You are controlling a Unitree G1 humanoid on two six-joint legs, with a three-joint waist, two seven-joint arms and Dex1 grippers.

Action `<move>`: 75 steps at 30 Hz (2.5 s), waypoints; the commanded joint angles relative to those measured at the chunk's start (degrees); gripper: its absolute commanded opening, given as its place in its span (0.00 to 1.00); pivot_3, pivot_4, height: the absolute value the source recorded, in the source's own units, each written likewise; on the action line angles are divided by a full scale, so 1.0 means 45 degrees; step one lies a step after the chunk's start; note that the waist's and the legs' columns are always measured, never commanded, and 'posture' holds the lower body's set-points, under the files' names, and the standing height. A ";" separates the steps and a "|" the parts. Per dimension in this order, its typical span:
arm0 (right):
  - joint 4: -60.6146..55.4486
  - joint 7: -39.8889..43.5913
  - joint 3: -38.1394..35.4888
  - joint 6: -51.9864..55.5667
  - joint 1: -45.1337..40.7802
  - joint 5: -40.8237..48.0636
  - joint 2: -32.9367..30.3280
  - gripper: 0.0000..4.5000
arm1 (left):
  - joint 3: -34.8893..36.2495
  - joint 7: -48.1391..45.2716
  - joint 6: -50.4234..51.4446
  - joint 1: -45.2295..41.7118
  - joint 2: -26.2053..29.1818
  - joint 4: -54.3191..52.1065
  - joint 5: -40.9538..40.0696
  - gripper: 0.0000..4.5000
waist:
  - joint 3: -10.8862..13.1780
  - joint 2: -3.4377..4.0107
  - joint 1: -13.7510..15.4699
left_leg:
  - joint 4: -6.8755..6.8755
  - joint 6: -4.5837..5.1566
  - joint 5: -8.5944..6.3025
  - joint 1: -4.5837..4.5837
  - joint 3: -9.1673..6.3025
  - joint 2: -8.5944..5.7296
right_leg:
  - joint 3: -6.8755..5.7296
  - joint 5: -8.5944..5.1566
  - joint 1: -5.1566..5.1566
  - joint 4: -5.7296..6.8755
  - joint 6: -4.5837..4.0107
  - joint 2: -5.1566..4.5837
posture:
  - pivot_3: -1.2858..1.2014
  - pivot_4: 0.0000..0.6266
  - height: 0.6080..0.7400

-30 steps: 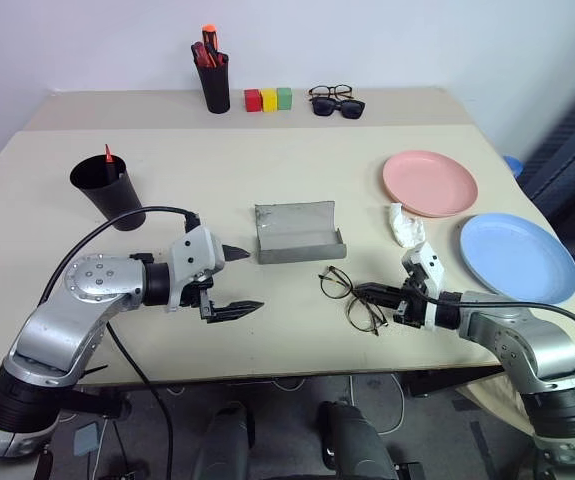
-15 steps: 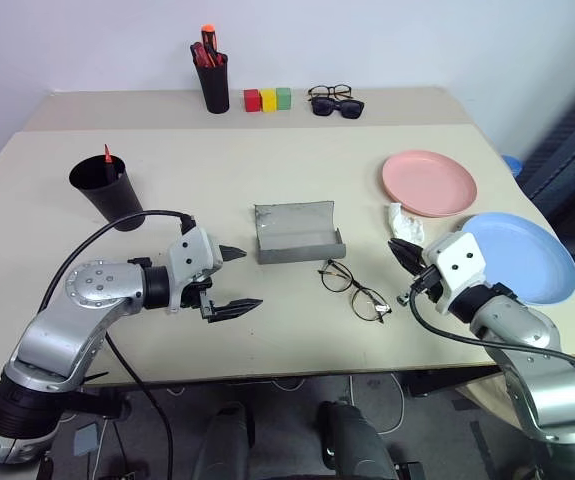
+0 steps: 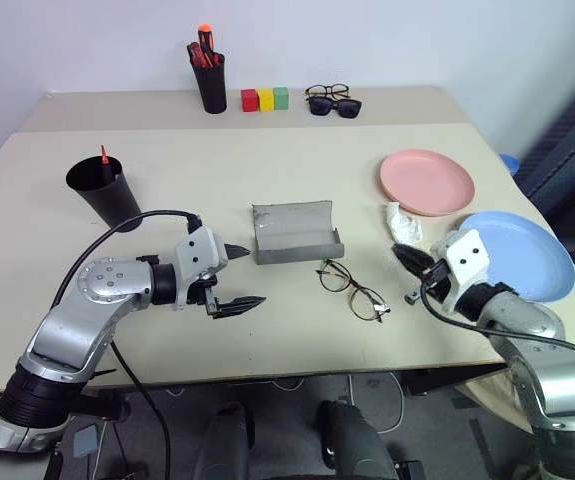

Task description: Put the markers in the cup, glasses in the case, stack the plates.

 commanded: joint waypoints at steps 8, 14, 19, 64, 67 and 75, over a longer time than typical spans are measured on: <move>0.1778 0.1820 -0.0032 0.3765 -0.3011 0.3238 -0.0562 0.18 | 0.0706 -0.0027 0.0124 0.0656 0.0539 -0.0820 -0.0263 1.00 | 0.0001 0.0001 0.0017 | -0.0001 -0.0001 0.0000 0.0001 -0.0002 0.0002 | -0.0003 0.0002 -0.0002 -0.0003 -0.0008 0.0000 | 0.52 0.24 1.00; 0.3010 0.2596 0.0559 0.4025 -0.3641 0.3149 -0.0706 0.86 | 0.1064 0.0150 0.0425 0.1123 0.0732 -0.1302 -0.0401 1.00 | 0.0002 0.0002 0.0034 | -0.0006 0.0002 -0.0002 -0.0007 0.0001 -0.0003 | -0.0002 -0.0009 -0.0004 -0.0009 -0.0011 -0.0002 | 0.52 0.24 1.00; 0.3007 0.3349 0.0816 0.4665 -0.3296 0.3343 -0.1286 0.99 | 0.1320 0.0257 0.0571 0.1465 0.0897 -0.1609 -0.0524 1.00 | 0.0003 0.0005 0.0035 | -0.0005 0.0003 -0.0002 -0.0004 0.0000 -0.0002 | -0.0002 -0.0008 -0.0004 -0.0007 -0.0011 -0.0001 | 0.52 0.24 1.00; 0.3284 0.4424 0.1025 0.5284 -0.3840 0.3589 -0.1877 0.02 | 0.1840 0.0956 0.1094 0.2133 0.1047 -0.2231 -0.0944 1.00 | 0.0004 0.0005 0.0039 | -0.0006 -0.0001 -0.0004 -0.0009 0.0002 0.0000 | -0.0003 -0.0009 -0.0013 -0.0012 -0.0013 -0.0004 | 0.52 0.24 1.00; 0.3379 0.4566 0.0923 0.5314 -0.4108 0.3651 -0.2121 0.02 | 0.1739 0.1014 0.1050 0.2056 0.0973 -0.2149 -0.0921 1.00 | 0.0004 0.0005 0.0020 | -0.0007 -0.0001 -0.0004 -0.0007 0.0002 0.0000 | -0.0003 -0.0009 -0.0016 -0.0012 -0.0013 -0.0003 | 0.52 0.24 1.00; 0.4161 0.5253 0.1032 0.5031 -0.6513 0.3636 -0.2206 0.02 | 0.1677 0.1060 0.0989 0.1982 0.0851 -0.2047 -0.0901 1.00 | 0.0013 0.0017 -0.0006 | -0.0008 0.0000 -0.0004 -0.0008 0.0004 0.0001 | -0.0003 -0.0008 -0.0021 -0.0011 -0.0013 -0.0001 | 0.52 0.24 1.00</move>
